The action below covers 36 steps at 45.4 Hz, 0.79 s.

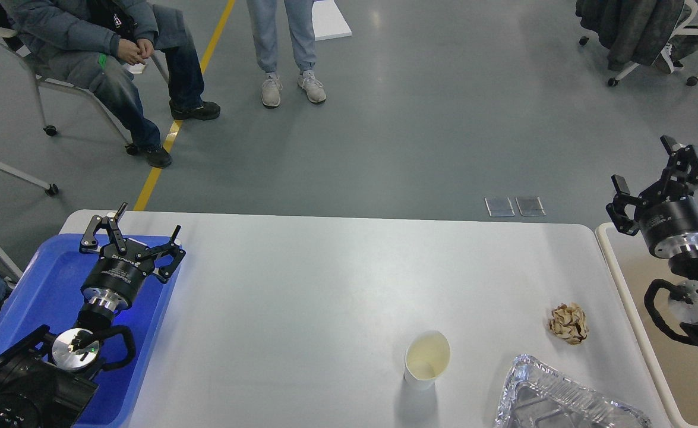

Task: Tidy desktop

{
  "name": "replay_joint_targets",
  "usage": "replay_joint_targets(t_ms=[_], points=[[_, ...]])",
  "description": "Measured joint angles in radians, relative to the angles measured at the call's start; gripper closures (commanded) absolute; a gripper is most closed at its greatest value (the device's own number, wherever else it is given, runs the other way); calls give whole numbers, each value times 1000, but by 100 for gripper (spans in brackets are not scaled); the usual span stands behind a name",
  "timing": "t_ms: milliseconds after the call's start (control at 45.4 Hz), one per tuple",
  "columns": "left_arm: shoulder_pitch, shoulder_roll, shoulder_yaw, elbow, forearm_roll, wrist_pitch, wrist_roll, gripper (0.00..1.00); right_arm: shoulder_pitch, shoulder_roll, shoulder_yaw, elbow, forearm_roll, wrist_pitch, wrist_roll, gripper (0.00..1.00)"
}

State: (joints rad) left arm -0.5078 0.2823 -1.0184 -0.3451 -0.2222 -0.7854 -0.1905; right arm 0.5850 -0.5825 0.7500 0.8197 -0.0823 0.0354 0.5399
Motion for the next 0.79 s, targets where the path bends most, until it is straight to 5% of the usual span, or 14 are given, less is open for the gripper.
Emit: replay_joint_targets(t_ms=[551,793], points=[[0,0,0,0,0,0,0,0,2,-28,-36,1,0,-2,-2,0],[0,0,1,0,0,0,1,0,86,-173,-192,12,6,8,-3,0]])
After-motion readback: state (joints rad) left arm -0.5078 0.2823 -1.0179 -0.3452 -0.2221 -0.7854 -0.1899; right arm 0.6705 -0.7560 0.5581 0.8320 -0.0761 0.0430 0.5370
